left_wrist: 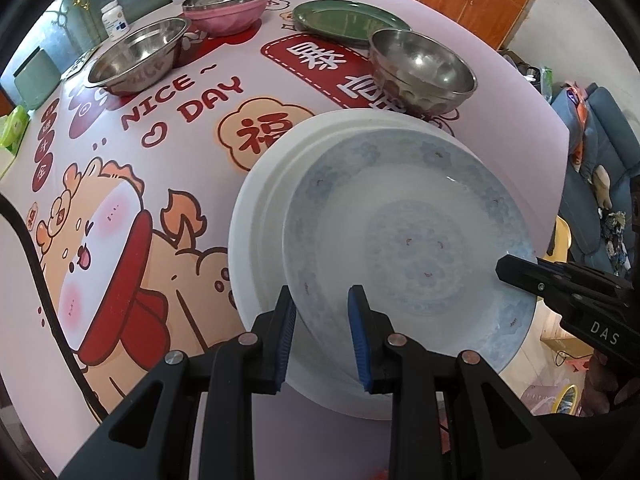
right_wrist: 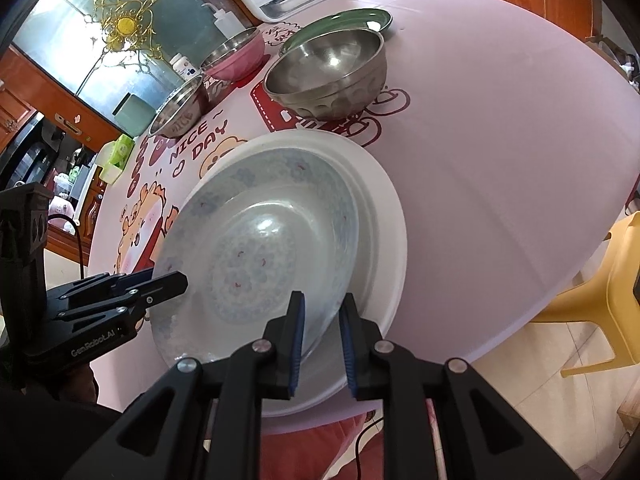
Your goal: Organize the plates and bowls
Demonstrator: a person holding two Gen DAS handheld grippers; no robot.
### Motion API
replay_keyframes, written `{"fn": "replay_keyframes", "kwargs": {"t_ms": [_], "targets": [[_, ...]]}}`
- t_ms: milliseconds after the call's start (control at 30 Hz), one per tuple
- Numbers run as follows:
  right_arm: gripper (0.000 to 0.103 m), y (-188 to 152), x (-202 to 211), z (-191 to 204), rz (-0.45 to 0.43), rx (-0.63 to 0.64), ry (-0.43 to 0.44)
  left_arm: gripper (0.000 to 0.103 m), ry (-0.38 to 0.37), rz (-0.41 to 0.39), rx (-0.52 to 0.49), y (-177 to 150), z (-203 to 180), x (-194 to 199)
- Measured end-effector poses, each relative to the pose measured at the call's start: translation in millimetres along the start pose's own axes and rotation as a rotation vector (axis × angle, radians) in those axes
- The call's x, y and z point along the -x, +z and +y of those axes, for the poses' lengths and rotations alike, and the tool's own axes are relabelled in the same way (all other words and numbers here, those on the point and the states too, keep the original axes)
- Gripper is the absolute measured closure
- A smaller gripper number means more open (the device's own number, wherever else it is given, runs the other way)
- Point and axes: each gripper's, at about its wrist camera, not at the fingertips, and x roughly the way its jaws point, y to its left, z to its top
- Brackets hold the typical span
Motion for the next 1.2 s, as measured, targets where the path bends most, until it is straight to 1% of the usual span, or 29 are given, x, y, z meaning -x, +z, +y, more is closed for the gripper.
{"fn": "replay_keyframes", "kwargs": {"t_ms": [267, 500, 700, 867, 1033, 1067, 1100, 1133, 1200], "targets": [[0.086, 1, -9, 11, 0.026, 0.043, -0.015, 0.078, 0.048, -0.015, 0.009, 4, 4, -2], [0.083, 1, -12, 12, 0.044, 0.043, -0.016, 0.078, 0.054, -0.025, 0.020, 5, 5, -3], [0.083, 3, -12, 11, 0.069, 0.062, -0.007, 0.076, 0.064, -0.063, 0.036, 8, 4, 6], [0.079, 6, -11, 11, 0.103, 0.117, 0.020, 0.076, 0.078, -0.080, 0.066, 11, 0, 12], [0.079, 9, -7, 11, 0.132, 0.189, 0.048, 0.074, 0.088, -0.109, 0.120, 14, -8, 25], [0.077, 10, -6, 10, 0.136, 0.209, 0.058, 0.074, 0.090, -0.112, 0.129, 14, -9, 26], [0.072, 11, -3, 9, 0.128, 0.226, 0.064, 0.074, 0.098, -0.118, 0.147, 15, -11, 29], [0.069, 13, 1, 9, 0.118, 0.243, 0.069, 0.073, 0.102, -0.122, 0.156, 16, -12, 30], [0.059, 15, 7, 7, 0.102, 0.272, 0.066, 0.072, 0.118, -0.130, 0.187, 17, -15, 34]]}}
